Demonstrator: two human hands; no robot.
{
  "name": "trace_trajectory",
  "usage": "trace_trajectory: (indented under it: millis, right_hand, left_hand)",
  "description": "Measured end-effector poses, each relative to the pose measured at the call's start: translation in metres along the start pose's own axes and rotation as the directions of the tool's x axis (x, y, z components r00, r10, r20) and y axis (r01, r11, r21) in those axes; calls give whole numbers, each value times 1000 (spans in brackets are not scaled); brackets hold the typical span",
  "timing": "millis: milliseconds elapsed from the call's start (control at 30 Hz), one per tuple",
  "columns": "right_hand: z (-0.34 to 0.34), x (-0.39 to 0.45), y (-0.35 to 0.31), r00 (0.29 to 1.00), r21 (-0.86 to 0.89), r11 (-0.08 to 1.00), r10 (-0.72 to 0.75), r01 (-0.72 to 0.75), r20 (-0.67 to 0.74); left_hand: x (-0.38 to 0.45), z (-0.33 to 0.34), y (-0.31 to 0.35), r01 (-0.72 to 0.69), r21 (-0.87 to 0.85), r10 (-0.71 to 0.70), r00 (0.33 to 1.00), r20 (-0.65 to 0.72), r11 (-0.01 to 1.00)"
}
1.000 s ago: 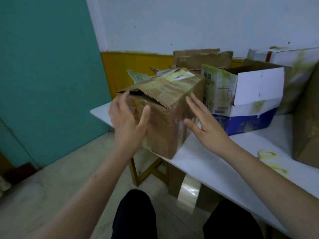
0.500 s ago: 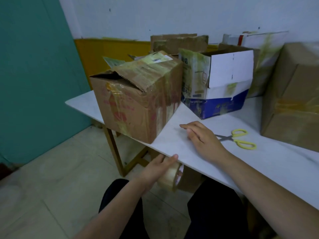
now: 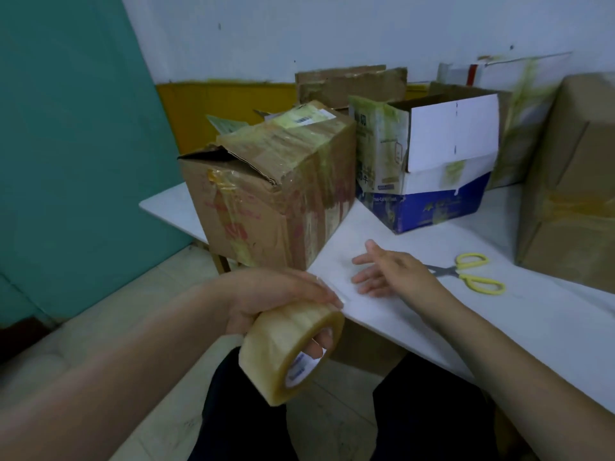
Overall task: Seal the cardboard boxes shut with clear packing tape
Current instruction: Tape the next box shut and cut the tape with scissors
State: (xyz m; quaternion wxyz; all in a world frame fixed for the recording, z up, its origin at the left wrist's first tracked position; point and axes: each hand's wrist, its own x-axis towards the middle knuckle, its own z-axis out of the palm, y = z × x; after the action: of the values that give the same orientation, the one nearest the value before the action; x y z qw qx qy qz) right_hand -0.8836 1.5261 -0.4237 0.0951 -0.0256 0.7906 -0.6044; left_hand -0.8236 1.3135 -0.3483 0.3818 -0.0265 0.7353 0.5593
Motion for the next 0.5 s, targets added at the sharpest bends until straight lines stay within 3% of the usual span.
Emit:
trace_trajectory:
  millis: [67, 100, 167, 300, 367, 500]
  right_hand:
    - [6, -15, -20, 947, 210, 952, 159, -222, 279]
    - [10, -22, -29, 904, 276, 924, 136, -263, 406]
    - [12, -34, -47, 859, 327, 912, 51, -248, 509]
    - [9, -43, -83, 872, 217, 972, -29, -89, 488]
    - [9, -46, -99, 874, 108, 991, -117, 74, 473]
    - [11, -46, -124, 773, 24, 953, -260, 302, 579]
  left_hand:
    - [-19, 0, 7, -148, 146, 157, 986, -50, 978]
    - [-27, 1, 9, -198, 209, 214, 975, -56, 958]
    - [-35, 0, 12, -259, 297, 296, 951, -84, 919]
    - [-53, -12, 12, -387, 444, 456, 888, -56, 808]
    - [-65, -19, 12, -453, 461, 515, 857, -11, 764]
    - [-81, -33, 11, -542, 300, 549, 833, 70, 785]
